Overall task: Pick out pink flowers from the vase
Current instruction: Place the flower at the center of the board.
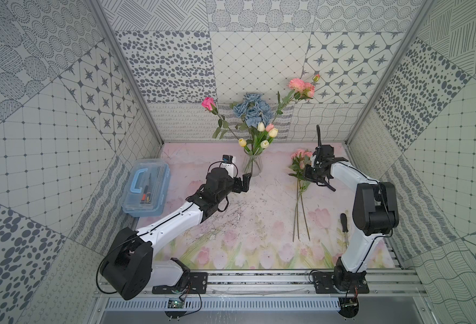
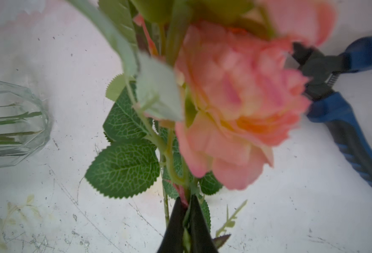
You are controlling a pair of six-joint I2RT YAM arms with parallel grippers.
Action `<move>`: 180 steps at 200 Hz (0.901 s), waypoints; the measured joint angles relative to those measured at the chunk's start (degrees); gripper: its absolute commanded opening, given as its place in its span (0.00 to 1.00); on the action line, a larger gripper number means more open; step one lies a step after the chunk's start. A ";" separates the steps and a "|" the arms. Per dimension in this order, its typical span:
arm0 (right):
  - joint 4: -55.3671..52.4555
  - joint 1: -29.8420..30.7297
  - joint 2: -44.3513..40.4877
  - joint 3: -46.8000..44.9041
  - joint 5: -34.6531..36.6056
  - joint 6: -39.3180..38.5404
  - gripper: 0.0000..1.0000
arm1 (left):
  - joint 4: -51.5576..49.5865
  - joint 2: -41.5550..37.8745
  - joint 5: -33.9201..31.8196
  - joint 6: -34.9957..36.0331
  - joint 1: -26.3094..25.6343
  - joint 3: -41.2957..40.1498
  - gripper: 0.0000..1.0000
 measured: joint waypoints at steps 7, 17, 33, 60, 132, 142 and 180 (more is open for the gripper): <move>0.09 0.00 0.46 0.15 0.20 0.00 0.10 | -0.02 -0.13 -0.02 0.02 0.00 0.00 0.99; 0.07 0.00 0.70 0.22 0.52 0.02 0.17 | -0.07 -0.31 -0.02 0.02 0.00 0.00 0.99; -0.04 -0.11 0.72 0.44 1.16 -0.02 0.27 | -0.15 -0.39 -0.04 0.02 0.00 0.00 0.99; -0.55 -0.28 0.37 1.84 2.38 -0.46 0.42 | -0.39 -0.39 -0.04 0.02 0.00 0.09 0.99; 0.50 -0.24 -13.05 4.26 3.82 -0.24 0.67 | -2.08 -0.39 -0.50 0.02 0.00 0.85 0.99; 3.76 -0.11 -15.85 3.08 2.32 -0.11 0.70 | -2.32 -0.39 -0.63 0.02 0.00 0.85 0.99; 20.48 2.71 -21.33 -2.51 -5.92 2.45 0.80 | -3.34 0.35 -0.72 -0.07 0.00 1.64 0.99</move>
